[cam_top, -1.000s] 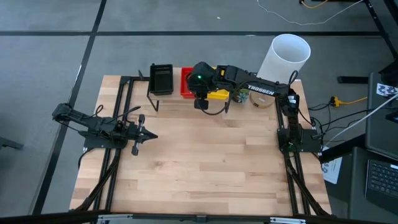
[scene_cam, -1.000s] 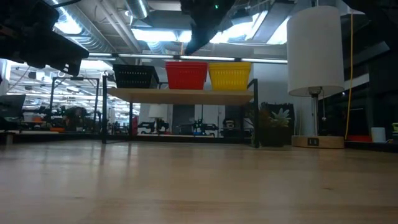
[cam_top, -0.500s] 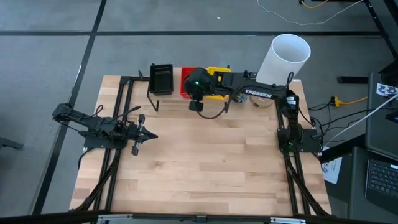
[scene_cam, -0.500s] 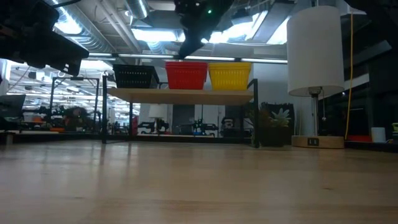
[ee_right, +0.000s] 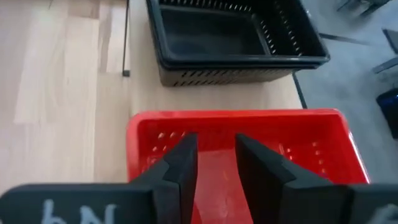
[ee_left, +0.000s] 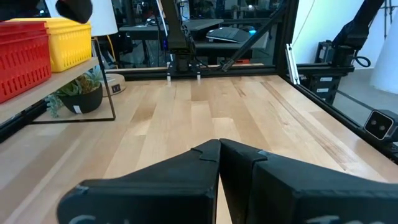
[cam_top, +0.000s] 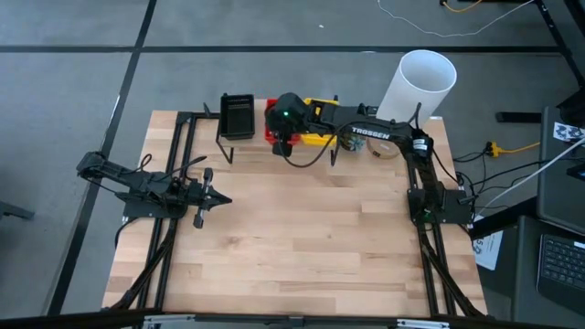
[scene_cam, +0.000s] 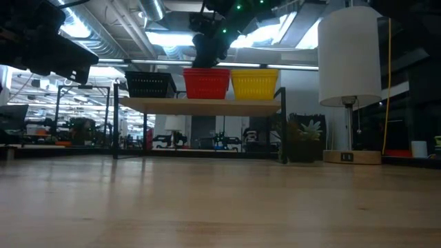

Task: Stack baskets on shelf by color
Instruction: Stack the red bin on the other red bin on the shelf

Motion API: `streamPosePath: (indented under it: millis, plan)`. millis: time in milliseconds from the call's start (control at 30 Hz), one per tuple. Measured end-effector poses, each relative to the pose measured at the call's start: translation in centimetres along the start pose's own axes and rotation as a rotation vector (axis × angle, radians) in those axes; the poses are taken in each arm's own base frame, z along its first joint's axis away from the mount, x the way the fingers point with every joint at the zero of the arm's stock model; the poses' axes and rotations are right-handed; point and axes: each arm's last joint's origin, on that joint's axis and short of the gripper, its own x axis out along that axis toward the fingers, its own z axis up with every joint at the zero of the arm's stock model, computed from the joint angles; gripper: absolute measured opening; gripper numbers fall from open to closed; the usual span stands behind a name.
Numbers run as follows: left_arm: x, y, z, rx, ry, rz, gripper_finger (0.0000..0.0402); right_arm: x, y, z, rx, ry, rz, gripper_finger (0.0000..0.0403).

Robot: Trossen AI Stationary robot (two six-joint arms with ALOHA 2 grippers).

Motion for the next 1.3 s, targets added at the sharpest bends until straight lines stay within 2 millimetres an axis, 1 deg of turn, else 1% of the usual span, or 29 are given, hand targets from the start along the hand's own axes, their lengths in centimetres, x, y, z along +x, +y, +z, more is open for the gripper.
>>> streamPosePath:
  millis: [67,400,533,633,733,800,867,933,1000,1067,1167,1233,1300]
  plan:
    - [0.0,0.0,0.0,0.000,0.000,0.000,0.0002,0.3,-0.1,0.0,-0.001,-0.013,-0.007,0.0110]
    - [0.0,0.0,0.0,0.000,0.000,0.000,0.0002,0.5,-0.9,0.5,0.011,-0.089,-0.007,0.0110]
    - [0.0,0.0,0.0,0.000,0.000,0.000,0.0002,0.5,-1.0,0.4,0.012,-0.085,-0.005,0.0110]
    - [0.0,0.0,0.0,0.000,0.000,0.000,0.0002,-0.1,-1.3,0.9,0.013,-0.092,-0.008,0.0110]
    - [0.0,0.0,0.0,0.000,0.000,0.000,0.0002,-2.1,-1.5,2.3,0.035,-0.105,-0.002,0.0110]
    - [0.0,0.0,0.0,0.000,0.000,0.000,0.0002,-3.7,-0.9,3.0,0.049,-0.076,0.039,0.0110]
    - [0.0,0.0,0.0,0.000,0.000,0.000,0.0002,-4.9,0.5,3.1,0.048,-0.019,0.134,0.0110]
    - [0.0,0.0,0.0,0.000,0.000,0.000,0.0002,-5.7,1.9,2.7,0.039,0.079,0.218,0.0110]
    - [0.0,0.0,0.0,0.000,0.000,0.000,0.0002,-6.1,3.1,2.1,0.034,0.166,0.257,0.0110]
    - [0.0,0.0,0.0,0.000,0.000,0.000,0.0002,-6.0,3.9,1.3,0.044,0.246,0.274,0.0110]
    - [0.0,0.0,0.0,0.000,0.000,0.000,0.0002,-5.0,4.7,0.3,0.055,0.310,0.286,0.0110]
    - [0.0,0.0,0.0,0.000,0.000,0.000,0.0002,-4.2,5.0,-0.3,0.051,0.323,0.270,0.0110]
    - [0.0,0.0,0.0,0.000,0.000,0.000,0.0002,-3.3,5.2,-0.7,0.040,0.322,0.216,0.0110]
